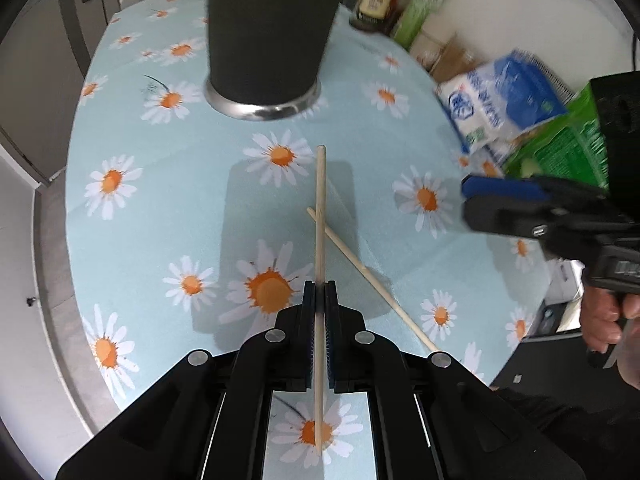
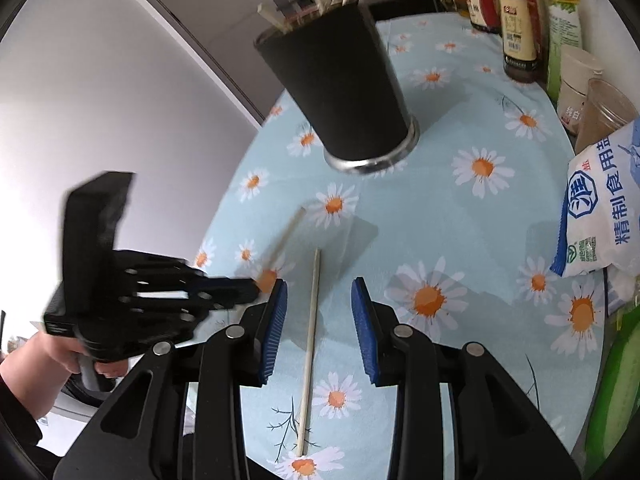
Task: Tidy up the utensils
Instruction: 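Lift the left tool's chopstick while the right tool closes on the other chopstick, then carry both held chopsticks up above the black holder, then lower both chopsticks into the black holder and open both tools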
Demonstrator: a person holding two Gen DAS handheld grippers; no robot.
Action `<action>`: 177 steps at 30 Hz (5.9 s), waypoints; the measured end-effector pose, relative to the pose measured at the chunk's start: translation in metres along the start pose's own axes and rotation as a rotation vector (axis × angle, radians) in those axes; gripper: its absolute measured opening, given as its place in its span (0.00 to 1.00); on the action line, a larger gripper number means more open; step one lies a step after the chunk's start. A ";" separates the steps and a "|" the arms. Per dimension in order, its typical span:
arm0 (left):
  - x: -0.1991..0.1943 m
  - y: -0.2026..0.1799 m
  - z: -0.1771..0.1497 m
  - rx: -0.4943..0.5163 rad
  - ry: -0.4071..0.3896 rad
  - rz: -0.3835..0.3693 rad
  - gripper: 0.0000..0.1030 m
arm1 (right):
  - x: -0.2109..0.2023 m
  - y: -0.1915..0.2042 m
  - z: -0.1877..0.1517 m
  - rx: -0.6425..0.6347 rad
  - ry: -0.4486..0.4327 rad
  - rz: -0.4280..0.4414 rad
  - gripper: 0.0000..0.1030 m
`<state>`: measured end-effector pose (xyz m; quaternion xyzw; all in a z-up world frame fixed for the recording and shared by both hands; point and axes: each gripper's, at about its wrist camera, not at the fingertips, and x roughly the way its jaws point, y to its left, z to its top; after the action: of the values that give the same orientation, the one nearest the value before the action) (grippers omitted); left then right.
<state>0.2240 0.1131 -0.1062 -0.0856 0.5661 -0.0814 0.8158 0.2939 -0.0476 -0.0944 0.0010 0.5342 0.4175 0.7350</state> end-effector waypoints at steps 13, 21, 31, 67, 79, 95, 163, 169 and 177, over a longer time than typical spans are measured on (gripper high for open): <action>-0.044 0.020 -0.039 -0.016 -0.147 -0.097 0.03 | 0.066 0.031 0.015 -0.028 0.314 -0.198 0.34; -0.048 0.042 -0.061 -0.048 -0.167 -0.132 0.03 | 0.097 0.044 0.022 -0.039 0.445 -0.294 0.34; -0.059 0.058 -0.074 -0.043 -0.197 -0.188 0.03 | 0.127 0.048 0.025 -0.030 0.569 -0.368 0.21; -0.043 0.037 -0.033 -0.090 -0.242 -0.202 0.03 | 0.081 0.020 0.038 -0.060 0.406 -0.141 0.05; -0.049 0.010 -0.002 -0.223 -0.380 -0.090 0.03 | 0.020 -0.004 0.054 -0.122 0.143 0.186 0.06; -0.097 -0.005 0.032 -0.261 -0.647 -0.041 0.03 | -0.050 -0.003 0.099 -0.148 -0.242 0.378 0.06; -0.077 0.026 0.166 -0.106 -0.992 0.059 0.18 | -0.053 -0.030 0.203 -0.116 -0.685 0.201 0.16; -0.082 0.027 0.159 -0.127 -0.983 0.053 0.18 | -0.064 -0.034 0.195 -0.092 -0.697 0.196 0.16; -0.104 0.018 0.140 -0.119 -0.996 0.070 0.18 | -0.086 -0.023 0.177 -0.125 -0.703 0.185 0.20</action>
<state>0.3199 0.1612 0.0327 -0.1413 0.1142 0.0293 0.9829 0.4401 -0.0365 0.0385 0.1479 0.2202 0.4883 0.8314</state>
